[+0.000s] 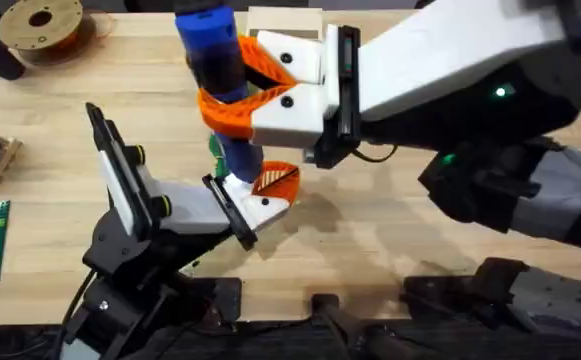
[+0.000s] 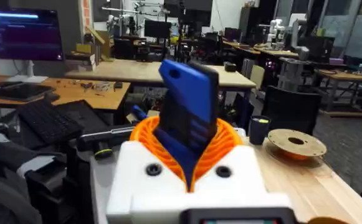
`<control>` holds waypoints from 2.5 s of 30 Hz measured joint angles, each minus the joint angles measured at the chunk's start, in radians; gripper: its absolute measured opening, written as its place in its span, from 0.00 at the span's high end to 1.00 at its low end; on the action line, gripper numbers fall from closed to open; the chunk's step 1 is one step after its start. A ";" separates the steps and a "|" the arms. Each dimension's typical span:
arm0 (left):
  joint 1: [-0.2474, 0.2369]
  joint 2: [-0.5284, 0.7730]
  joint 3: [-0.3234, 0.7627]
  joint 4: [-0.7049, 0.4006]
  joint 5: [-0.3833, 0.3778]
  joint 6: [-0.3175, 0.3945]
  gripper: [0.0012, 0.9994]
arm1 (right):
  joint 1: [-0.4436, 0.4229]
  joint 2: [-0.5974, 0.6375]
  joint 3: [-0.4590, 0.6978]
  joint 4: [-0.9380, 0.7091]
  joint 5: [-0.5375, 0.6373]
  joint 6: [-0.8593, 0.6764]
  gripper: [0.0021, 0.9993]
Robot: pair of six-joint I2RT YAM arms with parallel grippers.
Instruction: Pick up the gripper from the table and insert it into the empty holder that is missing its gripper. Then pick up a screw, insert it into the mounting hole, and use the screwdriver to tighten it. Finally, clean up the table by picking up the vegetable and placing it into the bucket.
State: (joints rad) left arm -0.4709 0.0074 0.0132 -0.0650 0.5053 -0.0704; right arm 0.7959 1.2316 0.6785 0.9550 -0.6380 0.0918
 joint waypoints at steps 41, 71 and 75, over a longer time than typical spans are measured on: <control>0.000 -0.002 0.000 0.001 -0.001 0.007 0.99 | -0.306 0.000 0.095 -0.483 0.009 -0.169 0.97; 0.000 -0.002 0.000 0.001 -0.001 0.007 0.99 | -0.563 0.391 0.141 -0.962 0.799 -1.526 0.21; 0.000 -0.002 0.000 0.001 -0.001 0.007 0.99 | -0.563 0.373 0.152 -0.996 0.801 -1.442 0.08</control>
State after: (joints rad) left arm -0.4709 0.0054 0.0135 -0.0642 0.5045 -0.0638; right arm 0.2329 1.6049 0.8304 -0.0408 0.1626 -1.3506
